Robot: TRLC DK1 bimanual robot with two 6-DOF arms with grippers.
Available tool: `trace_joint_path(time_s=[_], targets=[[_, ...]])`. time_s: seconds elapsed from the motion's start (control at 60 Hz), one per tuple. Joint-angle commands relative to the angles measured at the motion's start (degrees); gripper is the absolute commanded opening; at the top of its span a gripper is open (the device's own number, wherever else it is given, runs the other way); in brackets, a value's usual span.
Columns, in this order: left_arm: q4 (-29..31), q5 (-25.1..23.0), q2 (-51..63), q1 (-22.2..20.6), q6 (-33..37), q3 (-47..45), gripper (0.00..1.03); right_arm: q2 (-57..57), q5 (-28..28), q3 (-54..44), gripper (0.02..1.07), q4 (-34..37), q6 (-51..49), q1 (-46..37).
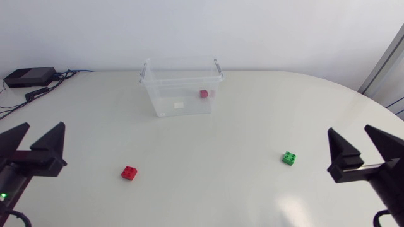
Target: Place the duplo bricks in the container
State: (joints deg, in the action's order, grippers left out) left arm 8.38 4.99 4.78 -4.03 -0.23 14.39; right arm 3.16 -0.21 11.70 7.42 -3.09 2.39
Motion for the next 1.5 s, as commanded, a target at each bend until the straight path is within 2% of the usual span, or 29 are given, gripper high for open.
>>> trace_joint_path(time_s=[0.0,0.117,0.283,0.467,0.7,0.9,1.033,1.167,1.483], targets=[[2.3,0.0,5.0,-0.9,-1.0,6.3,0.96,4.3,-0.6,5.2,1.03,1.4,-0.6,0.5],[7.3,0.0,12.8,-1.2,-2.0,13.2,0.96,11.4,-0.8,11.4,1.03,4.5,-0.5,1.2],[19.7,-0.1,30.7,-1.4,-4.2,25.1,0.96,20.4,-1.5,19.2,1.03,10.7,-0.5,1.6],[28.6,0.1,44.8,-2.6,-3.2,32.8,0.96,29.4,-2.4,26.5,1.03,18.1,-0.5,1.9],[32.3,0.1,53.5,-6.5,1.3,35.4,0.96,40.6,-3.0,32.5,1.03,24.3,-0.6,1.1],[34.2,0.1,60.1,-7.8,1.6,36.0,0.96,49.3,-4.8,34.2,1.03,26.4,-3.4,0.8],[34.5,0.1,64.2,-8.5,2.4,36.1,0.97,59.0,-6.0,38.7,1.03,31.7,-7.8,-0.2],[34.5,0.1,68.4,-8.5,3.0,36.5,0.97,62.6,-12.4,38.8,1.03,31.6,-9.7,-4.2],[34.2,0.1,77.0,-10.3,2.5,38.3,0.97,69.2,-11.6,39.5,1.03,32.0,-14.7,-4.1]])
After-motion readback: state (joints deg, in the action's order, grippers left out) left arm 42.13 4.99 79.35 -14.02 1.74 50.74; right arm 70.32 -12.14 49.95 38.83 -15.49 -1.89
